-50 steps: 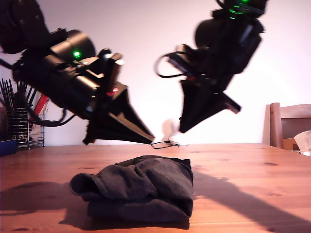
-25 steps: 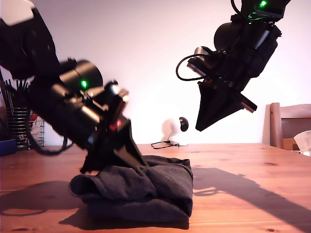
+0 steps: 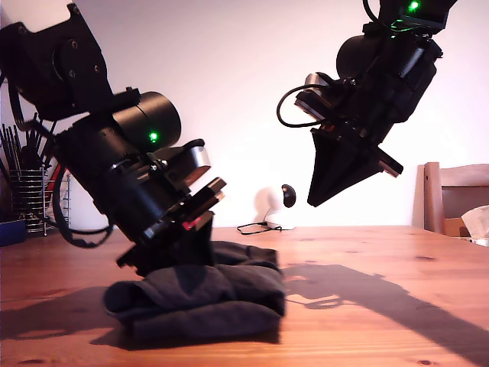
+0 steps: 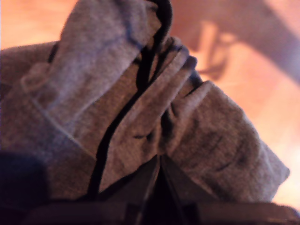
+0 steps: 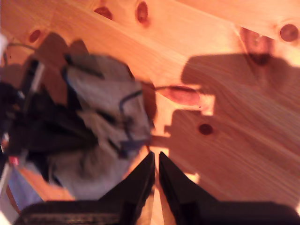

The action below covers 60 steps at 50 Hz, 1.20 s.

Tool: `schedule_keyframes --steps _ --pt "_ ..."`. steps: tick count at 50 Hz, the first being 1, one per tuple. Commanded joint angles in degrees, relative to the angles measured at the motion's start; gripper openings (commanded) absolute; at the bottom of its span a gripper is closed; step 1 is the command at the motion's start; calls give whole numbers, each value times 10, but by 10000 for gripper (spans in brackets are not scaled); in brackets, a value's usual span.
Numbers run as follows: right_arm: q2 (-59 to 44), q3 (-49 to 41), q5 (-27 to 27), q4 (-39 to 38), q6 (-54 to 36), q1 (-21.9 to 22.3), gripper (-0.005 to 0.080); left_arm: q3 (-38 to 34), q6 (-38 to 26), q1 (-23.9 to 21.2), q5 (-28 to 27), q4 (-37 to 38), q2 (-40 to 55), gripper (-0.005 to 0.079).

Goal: Fold the underwear in front of you. After folding it, place it to the right side.

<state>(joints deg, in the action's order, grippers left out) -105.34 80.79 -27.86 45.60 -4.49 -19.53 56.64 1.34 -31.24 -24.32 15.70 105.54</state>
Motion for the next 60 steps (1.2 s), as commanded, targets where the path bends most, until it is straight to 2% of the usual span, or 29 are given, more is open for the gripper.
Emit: schedule_keyframes --steps 1,20,37,60 --pt "5 8 -1 0 -5 1 -13 -29 -13 20 40 38 30 -24" --pt "5 8 -1 5 -24 2 -13 -29 -64 86 158 134 28 -24" --pt "5 8 -1 4 -30 2 -13 -29 -79 145 266 176 28 -24" --pt "5 8 -2 -17 -31 15 -13 -29 -109 271 417 265 28 -24"
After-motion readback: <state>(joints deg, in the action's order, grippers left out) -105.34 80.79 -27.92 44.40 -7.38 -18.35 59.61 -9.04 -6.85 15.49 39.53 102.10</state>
